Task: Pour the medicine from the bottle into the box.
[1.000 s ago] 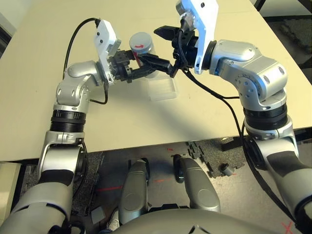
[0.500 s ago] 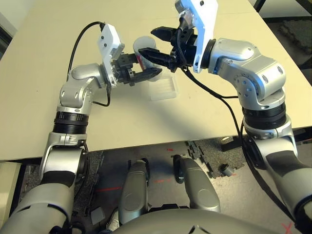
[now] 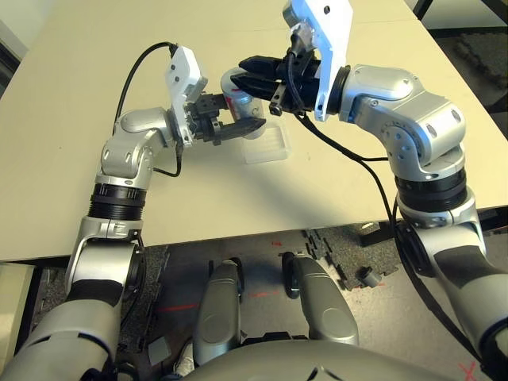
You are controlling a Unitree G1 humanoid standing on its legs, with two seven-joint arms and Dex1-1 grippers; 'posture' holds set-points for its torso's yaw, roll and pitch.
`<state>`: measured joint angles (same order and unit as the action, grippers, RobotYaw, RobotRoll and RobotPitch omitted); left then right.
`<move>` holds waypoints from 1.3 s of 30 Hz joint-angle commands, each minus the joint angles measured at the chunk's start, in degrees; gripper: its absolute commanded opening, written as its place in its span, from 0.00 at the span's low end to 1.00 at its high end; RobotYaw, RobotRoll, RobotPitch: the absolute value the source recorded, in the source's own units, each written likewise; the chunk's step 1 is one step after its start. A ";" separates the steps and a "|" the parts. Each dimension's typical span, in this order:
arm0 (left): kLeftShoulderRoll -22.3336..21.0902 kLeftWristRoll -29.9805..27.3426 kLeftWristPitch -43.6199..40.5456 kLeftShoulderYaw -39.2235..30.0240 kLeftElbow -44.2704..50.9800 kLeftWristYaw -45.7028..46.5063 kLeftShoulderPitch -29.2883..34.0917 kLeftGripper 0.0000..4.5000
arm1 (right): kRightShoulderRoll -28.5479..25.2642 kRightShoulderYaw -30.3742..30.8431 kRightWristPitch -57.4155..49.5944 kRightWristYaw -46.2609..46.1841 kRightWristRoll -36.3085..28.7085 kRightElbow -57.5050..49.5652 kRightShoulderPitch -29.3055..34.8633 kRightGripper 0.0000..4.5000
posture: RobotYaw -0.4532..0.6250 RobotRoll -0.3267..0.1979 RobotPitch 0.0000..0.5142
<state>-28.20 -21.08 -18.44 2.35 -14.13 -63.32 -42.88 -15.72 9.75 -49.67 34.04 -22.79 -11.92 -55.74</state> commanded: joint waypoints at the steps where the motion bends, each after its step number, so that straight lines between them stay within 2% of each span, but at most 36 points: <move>1: -0.67 1.10 1.10 0.72 -0.99 -1.11 -0.62 0.61 | 0.25 -1.75 -1.60 -0.30 -1.48 -0.79 -1.09 0.88 | 0.41 0.62 0.39; 2: -0.70 1.26 1.32 0.75 -1.42 -1.24 -0.77 0.61 | 0.25 -1.81 -2.05 -0.27 -1.75 -1.06 -1.16 0.97 | 0.41 0.62 0.39; 3: -0.69 1.40 1.46 0.75 -1.62 -1.36 -0.85 0.61 | 0.25 -1.84 -2.39 -0.20 -1.96 -1.32 -1.20 1.00 | 0.41 0.62 0.39; 12: -0.32 1.60 1.02 1.10 -1.41 -1.92 -1.95 0.61 | -0.96 -0.09 -3.93 1.40 -2.59 -3.19 0.03 1.00 | 0.41 0.62 0.41; 28: 0.01 0.48 -2.33 1.60 2.99 -1.75 -1.11 0.61 | -2.36 2.56 0.82 2.27 1.53 -1.48 0.79 1.00 | 0.42 0.62 0.42; 32: 0.07 0.52 -2.54 1.59 3.36 -1.68 -0.96 0.61 | -2.42 2.69 1.13 2.47 1.78 -1.69 1.04 0.81 | 0.42 0.62 0.42; 34: 0.13 0.47 -2.69 1.56 3.54 -1.62 -0.91 0.61 | -2.51 2.72 1.21 2.59 1.80 -1.79 1.13 0.62 | 0.42 0.62 0.42; 35: 0.14 0.45 -2.77 1.57 3.63 -1.62 -0.89 0.61 | -2.57 2.74 1.38 2.65 1.84 -1.82 1.15 0.56 | 0.42 0.62 0.42; 39: 0.12 0.36 -2.96 1.55 3.92 -1.72 -0.95 0.61 | -3.02 2.82 1.28 2.91 1.79 -2.08 1.36 0.56 | 0.42 0.62 0.42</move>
<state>-27.97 -20.26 -20.86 3.38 -11.76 -64.68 -44.25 -18.38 11.72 -48.80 36.19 -21.22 -13.30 -55.09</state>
